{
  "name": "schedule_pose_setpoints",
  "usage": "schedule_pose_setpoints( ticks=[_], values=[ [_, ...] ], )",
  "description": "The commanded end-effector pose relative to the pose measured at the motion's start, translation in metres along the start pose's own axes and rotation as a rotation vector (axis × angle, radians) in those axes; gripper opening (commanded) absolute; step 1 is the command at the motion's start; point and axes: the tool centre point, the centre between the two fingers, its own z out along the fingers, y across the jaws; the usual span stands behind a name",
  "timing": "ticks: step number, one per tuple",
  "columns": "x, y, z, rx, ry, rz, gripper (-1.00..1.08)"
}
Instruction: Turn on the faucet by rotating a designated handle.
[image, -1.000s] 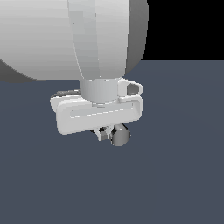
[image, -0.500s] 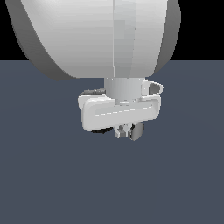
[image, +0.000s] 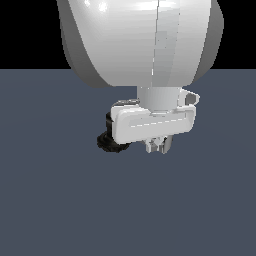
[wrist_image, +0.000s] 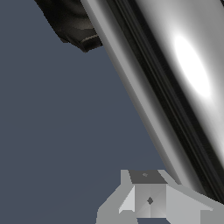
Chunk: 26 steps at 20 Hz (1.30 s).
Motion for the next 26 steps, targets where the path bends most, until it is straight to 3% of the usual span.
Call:
schedule_pose_setpoints(
  ticks=[1,7,9,26],
  values=[
    [0.005,0.018,-0.004,-0.008,0.013,0.008,-1.0],
    [0.007,0.044,-0.004,-0.008,0.013,0.008,-1.0],
    [0.007,0.029,0.0,0.0,0.002,-0.012,-1.0],
    [0.051,0.072,-0.002,-0.002,0.006,-0.006,-1.0]
  ],
)
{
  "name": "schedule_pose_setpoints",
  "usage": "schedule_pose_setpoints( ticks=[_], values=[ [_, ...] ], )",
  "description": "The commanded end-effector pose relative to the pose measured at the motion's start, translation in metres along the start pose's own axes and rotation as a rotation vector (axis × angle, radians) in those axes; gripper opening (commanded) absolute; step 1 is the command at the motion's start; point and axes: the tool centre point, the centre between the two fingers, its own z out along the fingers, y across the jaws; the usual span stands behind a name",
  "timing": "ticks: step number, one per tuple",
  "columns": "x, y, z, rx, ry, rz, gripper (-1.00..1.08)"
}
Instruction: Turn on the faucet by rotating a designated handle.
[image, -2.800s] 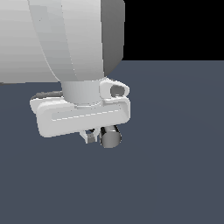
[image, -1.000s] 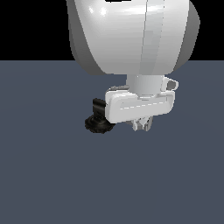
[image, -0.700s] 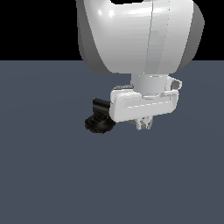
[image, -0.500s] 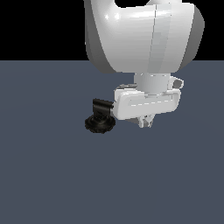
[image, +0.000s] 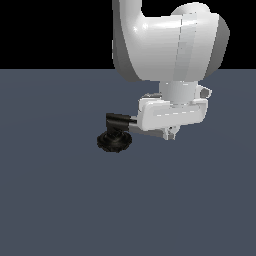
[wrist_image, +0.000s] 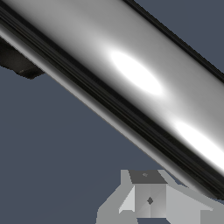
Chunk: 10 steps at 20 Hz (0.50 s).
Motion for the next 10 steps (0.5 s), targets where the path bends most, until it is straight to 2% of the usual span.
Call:
schedule_pose_setpoints(
  ticks=[1,10],
  values=[
    [0.017,-0.002,-0.001,-0.003,0.009,-0.024,-1.0],
    [0.04,0.019,-0.002,-0.005,0.011,-0.021,-1.0]
  ],
)
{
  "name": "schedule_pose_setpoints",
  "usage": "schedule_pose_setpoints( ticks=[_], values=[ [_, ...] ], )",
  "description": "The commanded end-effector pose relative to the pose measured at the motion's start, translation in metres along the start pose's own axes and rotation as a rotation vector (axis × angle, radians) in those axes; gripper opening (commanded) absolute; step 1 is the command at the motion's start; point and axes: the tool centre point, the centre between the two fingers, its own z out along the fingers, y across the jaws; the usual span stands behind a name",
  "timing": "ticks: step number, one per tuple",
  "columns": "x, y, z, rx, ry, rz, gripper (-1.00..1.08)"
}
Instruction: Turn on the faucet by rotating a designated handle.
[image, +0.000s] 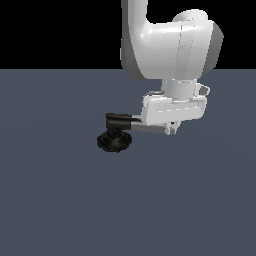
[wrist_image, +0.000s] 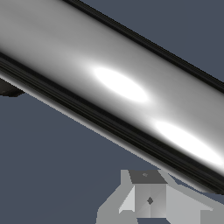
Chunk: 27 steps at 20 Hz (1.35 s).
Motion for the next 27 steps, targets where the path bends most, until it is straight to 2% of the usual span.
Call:
schedule_pose_setpoints(
  ticks=[1,27],
  values=[
    [0.017,-0.002,-0.002,-0.003,0.01,-0.021,-1.0],
    [0.074,0.053,-0.005,-0.007,0.015,-0.012,-1.0]
  ],
)
